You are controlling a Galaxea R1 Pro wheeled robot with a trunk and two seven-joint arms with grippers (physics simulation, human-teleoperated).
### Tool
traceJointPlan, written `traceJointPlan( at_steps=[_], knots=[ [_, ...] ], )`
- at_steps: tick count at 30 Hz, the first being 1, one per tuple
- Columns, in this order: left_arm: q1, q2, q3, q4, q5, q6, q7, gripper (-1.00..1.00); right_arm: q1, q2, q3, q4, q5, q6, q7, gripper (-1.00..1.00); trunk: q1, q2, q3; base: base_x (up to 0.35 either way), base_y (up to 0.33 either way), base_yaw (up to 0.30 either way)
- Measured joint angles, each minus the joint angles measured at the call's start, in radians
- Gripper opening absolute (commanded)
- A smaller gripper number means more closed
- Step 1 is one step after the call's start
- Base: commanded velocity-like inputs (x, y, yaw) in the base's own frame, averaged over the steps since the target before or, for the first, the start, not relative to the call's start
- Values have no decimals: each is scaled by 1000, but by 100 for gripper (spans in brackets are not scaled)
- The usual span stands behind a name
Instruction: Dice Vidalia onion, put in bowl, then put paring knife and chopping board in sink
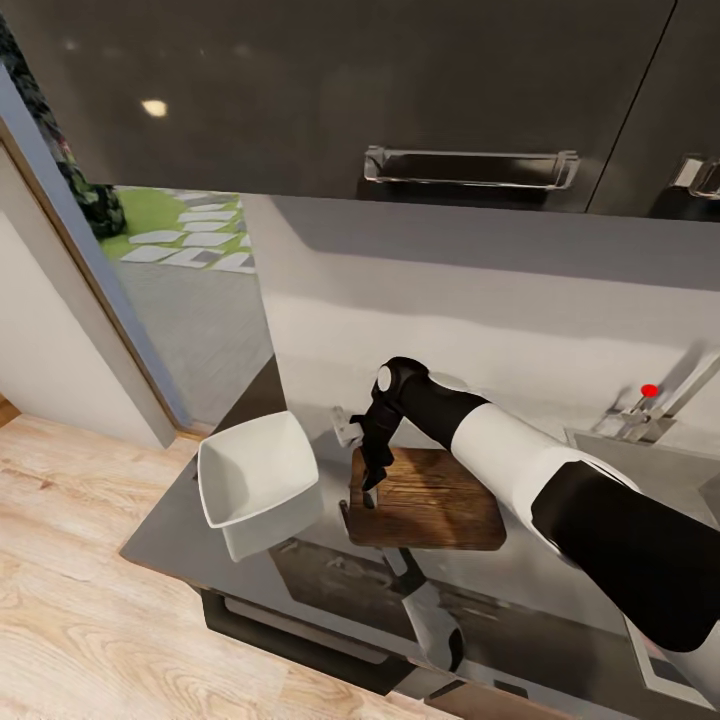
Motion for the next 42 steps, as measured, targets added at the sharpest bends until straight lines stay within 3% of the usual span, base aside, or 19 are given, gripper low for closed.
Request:
traceJointPlan(
  at_steps=[20, 23, 24, 27, 42],
  knots=[
    [0, 0, 0, 0, 0, 0, 0, 100, 0, 1, 1, 0, 3, -3, -28, 100, 0, 0, -14, 0, 0, 0],
    [0, 0, 0, 0, 0, 0, 0, 100, 0, 3, 2, 0, 27, -4, -34, 100, 0, 0, -14, 0, 0, 0],
    [0, 0, 0, 0, 0, 0, 0, 100, 0, 3, 0, 1, 89, -3, -36, 100, 0, 0, -14, 0, 0, 0],
    [0, 0, 0, 1, 0, 0, 0, 100, 0, 3, 0, 2, 115, -2, -38, 100, 0, 0, -15, 0, 0, 0],
    [0, 0, -1, 0, 0, 0, 0, 100, 0, 3, -1, 3, 120, -2, -38, 100, 0, 0, -38, 0, 0, 0]
  ],
)
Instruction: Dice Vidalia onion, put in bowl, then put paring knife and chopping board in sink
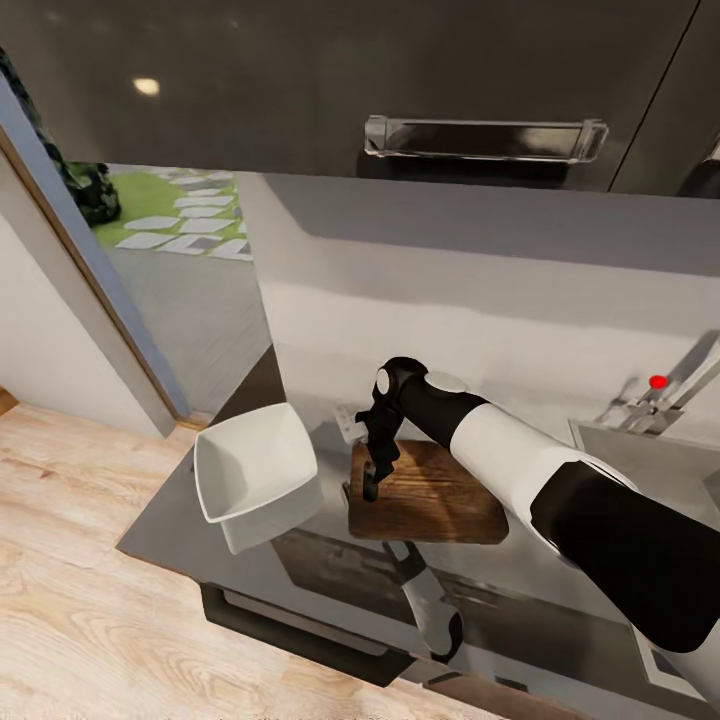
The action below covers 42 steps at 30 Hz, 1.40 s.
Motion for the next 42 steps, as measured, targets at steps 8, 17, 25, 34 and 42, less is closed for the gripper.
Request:
traceJointPlan(
  at_steps=[8, 17, 25, 34, 42],
  knots=[
    [0, 0, 0, 0, 0, 0, 0, 100, 0, 0, 0, 0, 0, 0, 0, 100, 0, 0, -13, 0, 0, 0],
    [0, 0, 0, 0, 1, 0, 0, 100, 0, 0, 0, 0, 1, 0, -1, 100, 0, 0, -28, 0, 0, 0],
    [0, 0, 0, 1, 1, 0, 0, 100, 0, 0, -1, 0, 1, 0, -2, 100, 0, 0, -31, 60, 0, 0],
    [0, 0, 0, 1, 0, 0, 0, 100, 0, 0, 0, 0, 2, 0, -3, 100, 0, 0, -31, 8, 0, 0],
    [0, 0, 0, 1, -1, 0, 0, 100, 0, 0, 1, 0, 2, 0, -21, 100, 0, 0, -31, 12, 0, 0]
  ],
)
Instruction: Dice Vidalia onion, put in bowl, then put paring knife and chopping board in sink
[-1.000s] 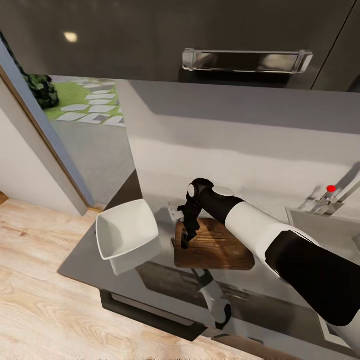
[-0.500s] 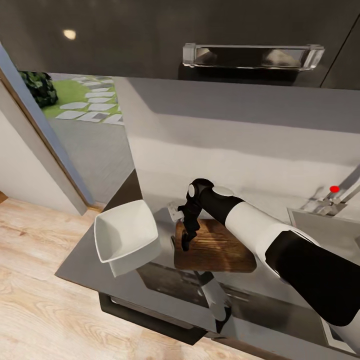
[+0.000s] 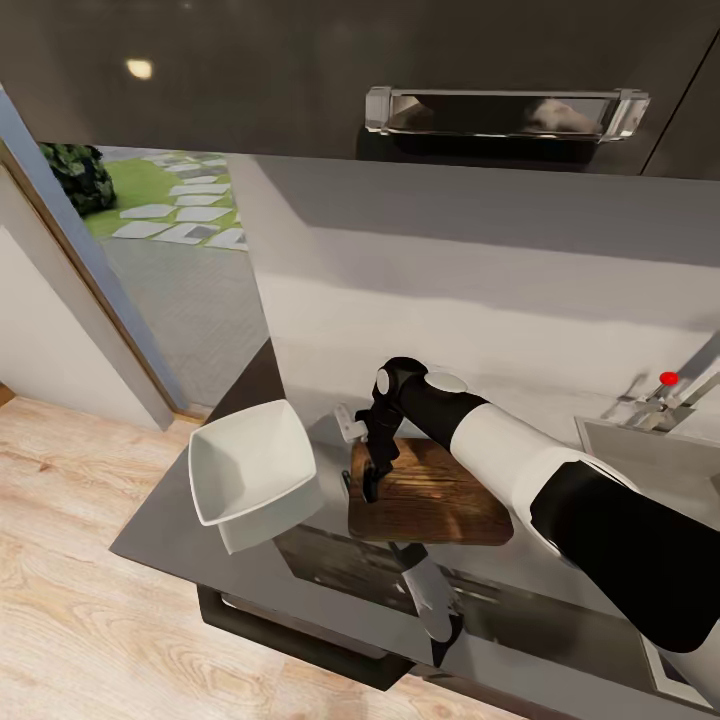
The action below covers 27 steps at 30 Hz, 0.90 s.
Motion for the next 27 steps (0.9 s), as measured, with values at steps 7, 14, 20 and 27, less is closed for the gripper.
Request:
traceJointPlan(
  at_steps=[7, 14, 20, 27],
  knots=[
    [0, 0, 0, 0, 0, 0, 1, 100, 0, 0, 0, 0, 0, 0, -7, 100, 0, 0, 0, 119, 0, 0],
    [0, 0, 0, 0, 1, 0, 1, 100, 0, 0, 0, 0, 0, 2, -8, 100, 0, 0, 0, 12, 0, 0],
    [0, 0, 0, 0, 0, 0, 0, 100, 0, 0, -1, 0, 0, 2, -9, 100, 0, 0, 0, 12, 0, 0],
    [0, 0, 0, 0, 1, 0, 0, 100, 0, 0, 0, 0, 0, 2, -10, 100, 0, 0, 0, 11, 0, 0]
  ],
)
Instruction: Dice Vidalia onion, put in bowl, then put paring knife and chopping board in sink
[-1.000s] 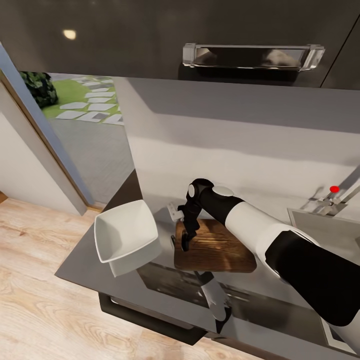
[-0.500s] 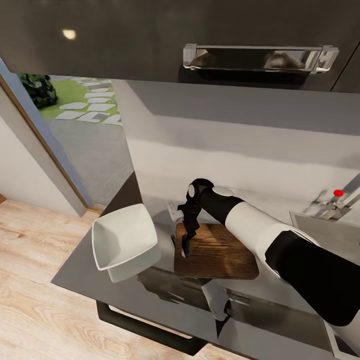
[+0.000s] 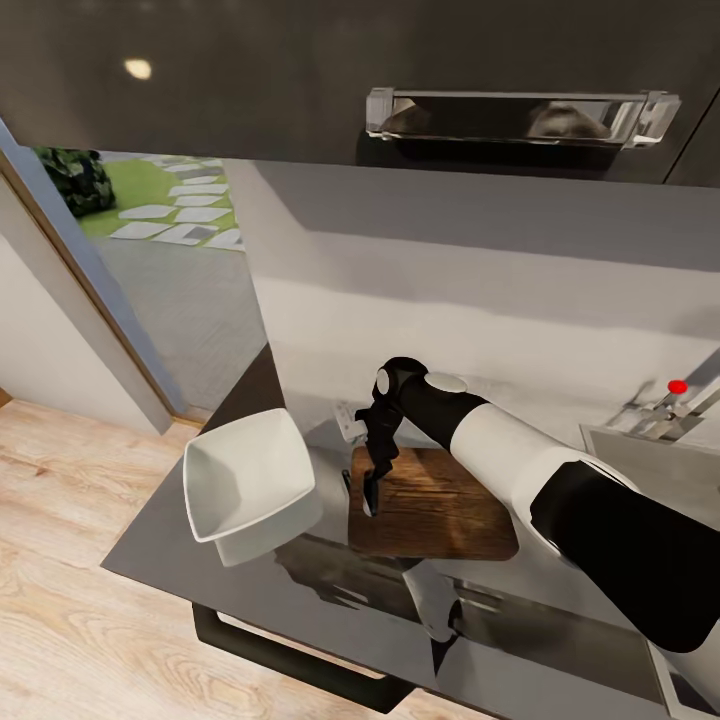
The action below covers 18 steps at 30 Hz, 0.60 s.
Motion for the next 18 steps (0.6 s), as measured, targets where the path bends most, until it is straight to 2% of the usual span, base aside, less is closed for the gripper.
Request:
traceJointPlan(
  at_steps=[18],
  knots=[
    [0, 0, -1, 0, 0, 0, 0, 100, 0, 0, -1, 0, -1, 0, -21, 100, 0, 0, 0, 0, 25, 0]
  ],
)
